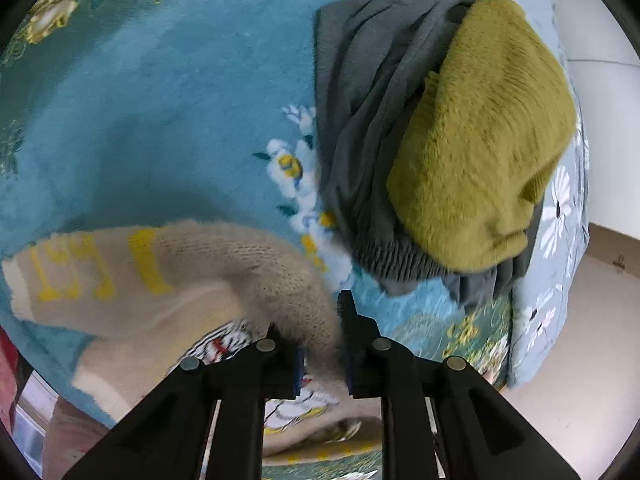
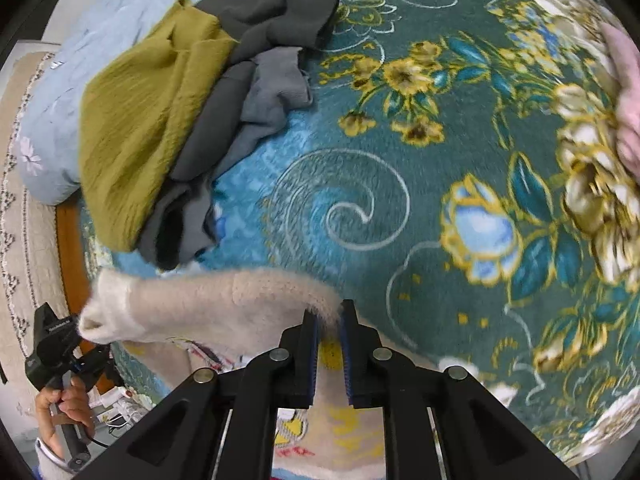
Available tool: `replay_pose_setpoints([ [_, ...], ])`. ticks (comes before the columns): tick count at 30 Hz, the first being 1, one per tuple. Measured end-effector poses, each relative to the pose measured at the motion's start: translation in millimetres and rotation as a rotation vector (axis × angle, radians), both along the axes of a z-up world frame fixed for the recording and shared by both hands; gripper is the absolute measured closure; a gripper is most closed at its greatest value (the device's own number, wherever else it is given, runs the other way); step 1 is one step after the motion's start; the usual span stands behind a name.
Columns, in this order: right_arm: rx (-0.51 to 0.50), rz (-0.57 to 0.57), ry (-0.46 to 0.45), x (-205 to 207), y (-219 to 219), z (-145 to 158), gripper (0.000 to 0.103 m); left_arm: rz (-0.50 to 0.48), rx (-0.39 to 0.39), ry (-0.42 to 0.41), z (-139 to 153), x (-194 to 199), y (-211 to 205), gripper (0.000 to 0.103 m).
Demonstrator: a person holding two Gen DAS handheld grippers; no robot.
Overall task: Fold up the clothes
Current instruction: 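Lower the beige sweater onto the open sheet with both grippers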
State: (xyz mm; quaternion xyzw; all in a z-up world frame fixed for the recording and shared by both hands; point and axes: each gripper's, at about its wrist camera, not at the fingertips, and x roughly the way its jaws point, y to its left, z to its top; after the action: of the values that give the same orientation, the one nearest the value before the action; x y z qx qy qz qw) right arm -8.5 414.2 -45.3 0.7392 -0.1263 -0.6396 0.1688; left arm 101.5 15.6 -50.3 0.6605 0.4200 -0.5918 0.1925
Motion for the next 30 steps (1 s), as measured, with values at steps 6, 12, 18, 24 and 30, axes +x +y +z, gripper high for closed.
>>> replay_pose_setpoints([
  [6, 0.038, 0.006, -0.009, -26.8, -10.1, -23.3, 0.090, 0.098, 0.045, -0.020, -20.5, -18.6, -5.2, 0.079],
  [12, 0.037, -0.038, 0.051, -44.6, -5.5, -8.5, 0.084, 0.136, 0.109, 0.011, -15.7, -16.9, -4.8, 0.066],
  [18, 0.023, -0.083, 0.128, -27.7, 14.6, 26.6, 0.057, 0.110, 0.180, 0.187, 31.7, -0.7, -22.0, 0.052],
  [24, 0.002, -0.212, 0.131, 25.2, 48.6, 47.3, 0.052, -0.039, -0.058, 0.243, 86.0, 43.4, -71.1, 0.047],
  [30, 0.019, -0.297, 0.125, 94.4, 67.2, 68.7, 0.051, -0.303, -0.216, 0.098, 60.1, 103.9, -107.3, 0.045],
])
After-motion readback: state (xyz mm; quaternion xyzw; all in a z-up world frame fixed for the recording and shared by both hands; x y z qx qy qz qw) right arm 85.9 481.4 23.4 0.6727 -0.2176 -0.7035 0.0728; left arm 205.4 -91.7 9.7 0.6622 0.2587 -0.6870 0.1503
